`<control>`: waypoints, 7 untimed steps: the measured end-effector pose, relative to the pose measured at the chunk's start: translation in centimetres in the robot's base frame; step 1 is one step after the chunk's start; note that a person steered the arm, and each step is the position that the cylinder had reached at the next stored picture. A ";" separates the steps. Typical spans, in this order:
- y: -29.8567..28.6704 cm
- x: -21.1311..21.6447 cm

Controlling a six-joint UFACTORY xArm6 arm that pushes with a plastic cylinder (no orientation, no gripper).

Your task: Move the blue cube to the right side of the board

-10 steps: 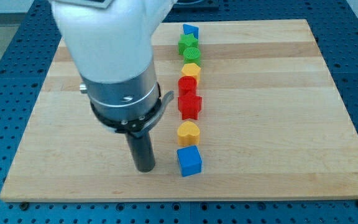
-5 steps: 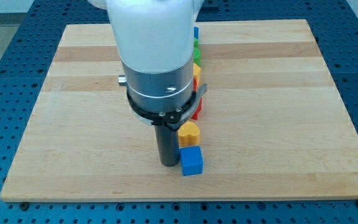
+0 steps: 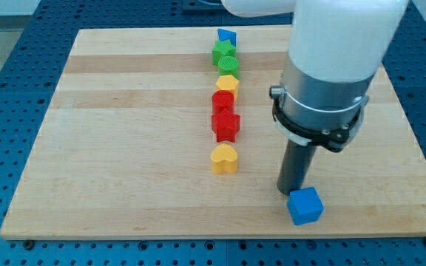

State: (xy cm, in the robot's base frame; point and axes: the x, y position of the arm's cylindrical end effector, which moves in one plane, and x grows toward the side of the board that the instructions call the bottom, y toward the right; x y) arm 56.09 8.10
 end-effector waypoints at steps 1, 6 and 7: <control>-2.5 4.4; 2.7 -0.3; 3.5 -0.3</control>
State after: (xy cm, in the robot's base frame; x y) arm 55.78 11.60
